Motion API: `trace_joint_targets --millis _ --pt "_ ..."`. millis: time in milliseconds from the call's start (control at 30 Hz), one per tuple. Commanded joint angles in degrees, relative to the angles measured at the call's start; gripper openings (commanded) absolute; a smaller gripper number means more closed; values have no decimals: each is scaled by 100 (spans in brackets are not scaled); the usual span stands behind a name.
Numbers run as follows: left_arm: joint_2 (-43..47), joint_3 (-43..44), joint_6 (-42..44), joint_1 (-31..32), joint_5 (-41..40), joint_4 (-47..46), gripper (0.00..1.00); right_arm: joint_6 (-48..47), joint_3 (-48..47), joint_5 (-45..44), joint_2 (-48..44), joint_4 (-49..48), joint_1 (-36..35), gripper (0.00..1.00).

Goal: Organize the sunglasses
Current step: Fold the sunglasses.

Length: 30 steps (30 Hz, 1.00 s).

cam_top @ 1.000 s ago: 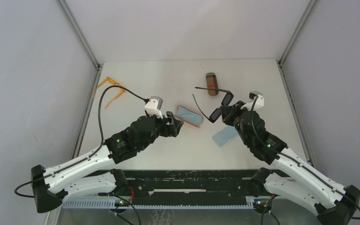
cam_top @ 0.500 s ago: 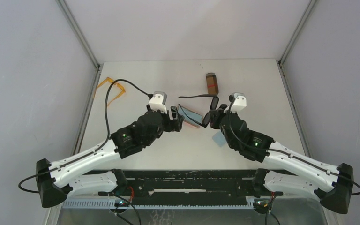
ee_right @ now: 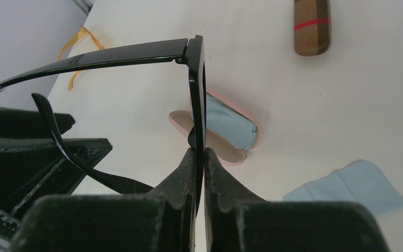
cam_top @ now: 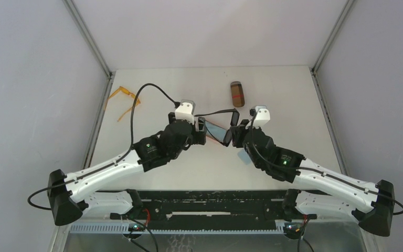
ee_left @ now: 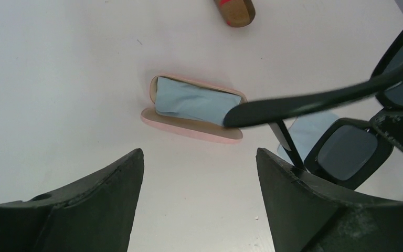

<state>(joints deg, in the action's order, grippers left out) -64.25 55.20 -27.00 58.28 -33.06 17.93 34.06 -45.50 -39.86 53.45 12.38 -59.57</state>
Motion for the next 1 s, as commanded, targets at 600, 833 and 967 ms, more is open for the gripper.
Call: trace_joint_targets --millis 600,833,967 --pt "-650 779 78 41 297 -248 93 12 -444 1428 459 -623 -90 0" --pt "-792 815 116 60 448 -316 100 -130 -451 1762 525 -799 -73 0" --pt "-870 826 140 59 484 -325 100 -232 -451 1952 557 -875 -76 0"
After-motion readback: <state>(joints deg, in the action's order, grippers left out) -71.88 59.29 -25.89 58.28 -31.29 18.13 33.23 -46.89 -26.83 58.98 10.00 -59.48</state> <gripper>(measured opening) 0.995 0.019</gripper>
